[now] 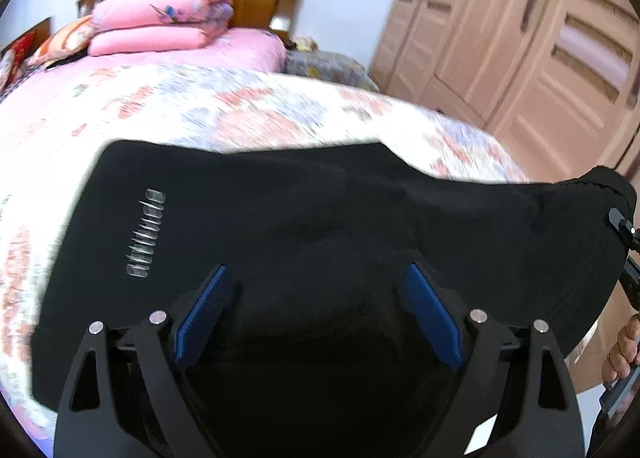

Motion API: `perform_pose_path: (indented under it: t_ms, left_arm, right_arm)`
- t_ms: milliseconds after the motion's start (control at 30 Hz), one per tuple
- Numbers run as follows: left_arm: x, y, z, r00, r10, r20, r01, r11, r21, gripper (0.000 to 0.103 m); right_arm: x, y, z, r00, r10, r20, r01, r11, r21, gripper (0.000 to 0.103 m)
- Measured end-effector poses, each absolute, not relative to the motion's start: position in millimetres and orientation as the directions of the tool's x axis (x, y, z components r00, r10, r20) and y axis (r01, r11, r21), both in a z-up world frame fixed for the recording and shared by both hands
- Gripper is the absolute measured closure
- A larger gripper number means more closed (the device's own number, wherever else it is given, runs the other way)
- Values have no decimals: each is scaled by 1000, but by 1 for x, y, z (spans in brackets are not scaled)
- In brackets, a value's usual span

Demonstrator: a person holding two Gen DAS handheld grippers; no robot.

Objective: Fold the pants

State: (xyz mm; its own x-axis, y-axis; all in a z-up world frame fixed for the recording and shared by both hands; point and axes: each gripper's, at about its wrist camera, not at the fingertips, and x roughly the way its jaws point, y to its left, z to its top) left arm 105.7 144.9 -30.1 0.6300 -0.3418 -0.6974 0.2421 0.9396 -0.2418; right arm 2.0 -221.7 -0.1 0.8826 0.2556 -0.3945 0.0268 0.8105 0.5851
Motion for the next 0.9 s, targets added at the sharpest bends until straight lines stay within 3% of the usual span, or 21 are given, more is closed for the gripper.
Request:
perform_pose_path:
  t_ms: [267, 400, 533, 667, 900]
  left_arm:
    - [98, 221, 10, 710, -319, -628, 157, 941, -300, 15]
    - [94, 263, 17, 738, -266, -621, 80, 947, -310, 15]
    - [89, 306, 9, 736, -239, -634, 5, 937, -349, 15]
    - [87, 322, -7, 697, -311, -646, 23, 910, -414, 15]
    - [98, 312, -23, 582, -566, -583, 143, 778, -612, 14]
  right_arm:
    - [56, -80, 45, 843, 369, -392, -248, 912, 326, 76]
    - [73, 12, 42, 792, 419, -444, -387, 907, 166, 77]
    - [81, 105, 9, 716, 422, -556, -514, 858, -9, 78]
    - [61, 152, -49, 651, 374, -661, -581, 806, -116, 84]
    - [31, 148, -60, 750, 346, -563, -551, 799, -242, 82]
